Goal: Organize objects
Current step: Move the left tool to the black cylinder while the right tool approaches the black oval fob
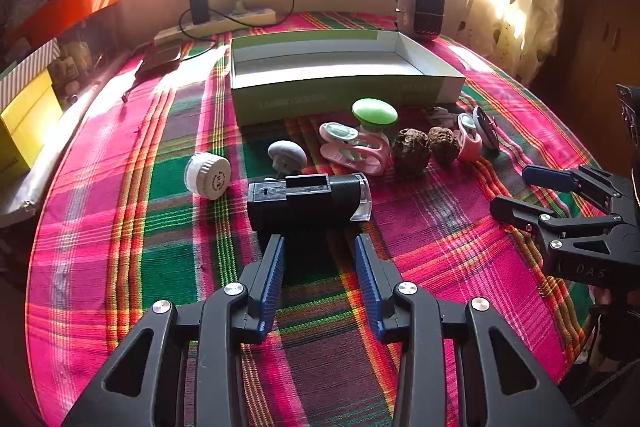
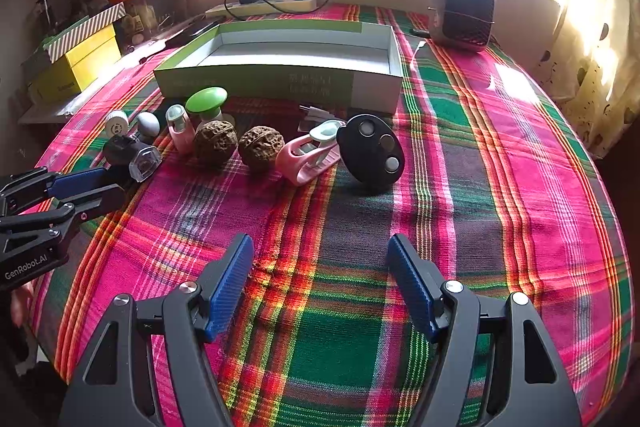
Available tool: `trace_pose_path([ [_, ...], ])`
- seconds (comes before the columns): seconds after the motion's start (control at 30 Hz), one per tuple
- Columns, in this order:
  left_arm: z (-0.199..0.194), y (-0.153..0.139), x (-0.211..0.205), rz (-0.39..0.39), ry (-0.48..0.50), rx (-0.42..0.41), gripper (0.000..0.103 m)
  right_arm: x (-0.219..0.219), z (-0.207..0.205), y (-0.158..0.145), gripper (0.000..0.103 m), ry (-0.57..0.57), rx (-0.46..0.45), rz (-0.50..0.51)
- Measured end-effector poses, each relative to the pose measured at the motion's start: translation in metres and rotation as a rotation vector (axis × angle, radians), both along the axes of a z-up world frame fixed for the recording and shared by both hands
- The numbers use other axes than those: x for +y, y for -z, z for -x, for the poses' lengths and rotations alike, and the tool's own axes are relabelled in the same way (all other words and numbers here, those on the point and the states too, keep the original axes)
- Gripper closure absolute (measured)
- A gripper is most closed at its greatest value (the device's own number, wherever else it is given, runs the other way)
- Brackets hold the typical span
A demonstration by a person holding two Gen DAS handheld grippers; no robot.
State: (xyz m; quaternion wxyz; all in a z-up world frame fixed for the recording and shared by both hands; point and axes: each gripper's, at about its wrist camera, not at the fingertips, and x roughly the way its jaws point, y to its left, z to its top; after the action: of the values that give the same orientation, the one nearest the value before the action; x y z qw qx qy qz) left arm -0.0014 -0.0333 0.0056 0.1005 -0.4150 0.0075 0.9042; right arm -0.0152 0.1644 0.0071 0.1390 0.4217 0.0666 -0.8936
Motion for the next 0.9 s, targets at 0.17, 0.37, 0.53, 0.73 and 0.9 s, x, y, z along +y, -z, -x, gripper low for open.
trace_pose_path([
  [0.17, 0.001, -0.007, -0.013, -0.02, 0.005, 0.043, 0.07, 0.0, 0.002, 0.0, 0.033, -0.001, 0.003, -0.001],
  [0.37, 0.013, -0.013, -0.029, -0.064, 0.012, 0.063, 0.07, 0.0, 0.003, 0.0, 0.033, 0.0, 0.003, -0.002],
  [0.53, 0.021, -0.01, -0.035, -0.148, 0.038, 0.04, 0.07, -0.001, 0.004, 0.0, 0.033, 0.001, 0.003, -0.004],
  [0.73, 0.021, -0.007, -0.036, -0.187, 0.037, 0.004, 0.069, -0.001, 0.005, 0.0, 0.033, 0.002, 0.003, -0.006],
  [0.9, 0.015, -0.005, -0.034, -0.238, 0.055, -0.023, 0.069, -0.001, 0.004, 0.0, 0.033, 0.003, 0.003, -0.006],
])
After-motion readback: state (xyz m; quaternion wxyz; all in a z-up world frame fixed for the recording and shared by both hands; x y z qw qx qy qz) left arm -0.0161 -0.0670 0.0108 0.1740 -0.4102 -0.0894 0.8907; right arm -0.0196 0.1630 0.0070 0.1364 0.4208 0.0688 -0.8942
